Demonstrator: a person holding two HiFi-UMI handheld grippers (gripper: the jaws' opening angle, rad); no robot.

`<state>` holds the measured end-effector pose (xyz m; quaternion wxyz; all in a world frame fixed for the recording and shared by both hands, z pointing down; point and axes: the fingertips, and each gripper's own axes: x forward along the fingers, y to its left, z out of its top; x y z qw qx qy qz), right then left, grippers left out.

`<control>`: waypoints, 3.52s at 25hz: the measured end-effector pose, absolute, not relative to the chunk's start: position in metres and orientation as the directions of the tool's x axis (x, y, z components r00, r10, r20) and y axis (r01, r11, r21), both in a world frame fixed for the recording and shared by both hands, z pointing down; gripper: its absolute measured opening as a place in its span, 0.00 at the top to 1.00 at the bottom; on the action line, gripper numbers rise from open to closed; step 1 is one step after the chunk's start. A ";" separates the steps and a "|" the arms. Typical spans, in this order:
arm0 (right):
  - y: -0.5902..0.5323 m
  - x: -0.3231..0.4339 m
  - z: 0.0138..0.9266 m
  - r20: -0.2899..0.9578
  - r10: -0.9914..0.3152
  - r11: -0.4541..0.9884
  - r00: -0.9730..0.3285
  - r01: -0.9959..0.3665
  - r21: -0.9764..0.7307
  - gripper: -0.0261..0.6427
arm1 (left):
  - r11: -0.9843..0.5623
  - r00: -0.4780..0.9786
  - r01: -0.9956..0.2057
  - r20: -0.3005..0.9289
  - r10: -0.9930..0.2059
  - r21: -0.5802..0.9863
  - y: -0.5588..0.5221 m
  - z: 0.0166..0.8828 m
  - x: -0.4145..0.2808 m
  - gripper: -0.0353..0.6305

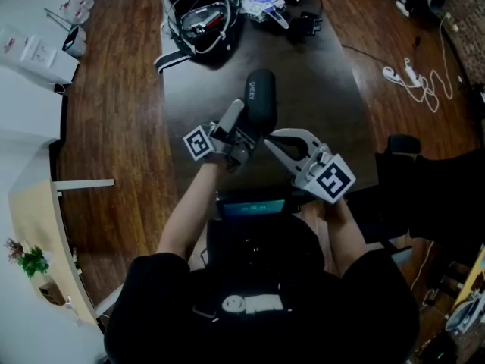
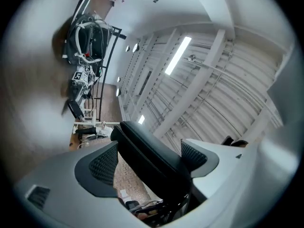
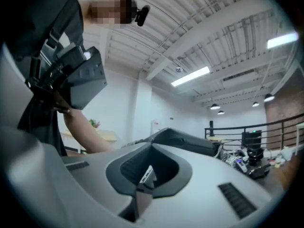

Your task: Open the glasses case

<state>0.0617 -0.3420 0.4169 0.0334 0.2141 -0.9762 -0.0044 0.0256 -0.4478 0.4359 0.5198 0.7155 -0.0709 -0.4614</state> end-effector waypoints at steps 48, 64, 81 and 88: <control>-0.359 0.097 0.520 0.562 -0.516 0.856 -0.646 -0.399 0.329 0.94 | -0.693 0.777 -0.205 -0.316 -0.545 0.691 -0.433 0.447 0.034 0.52; -0.340 0.076 0.489 0.394 -0.344 0.938 -0.852 -0.290 0.192 0.94 | -0.777 0.699 -0.093 -0.515 -0.496 0.622 -0.429 0.416 0.021 0.40; -0.347 0.087 0.516 0.538 -0.344 0.933 -0.769 -0.343 0.106 0.94 | -0.665 0.792 -0.104 -0.343 -0.505 0.740 -0.426 0.452 0.038 0.53; -0.367 0.101 0.509 0.544 -0.442 0.880 -0.713 -0.462 0.110 0.94 | -0.622 0.760 -0.155 -0.310 -0.572 0.767 -0.436 0.453 0.029 0.54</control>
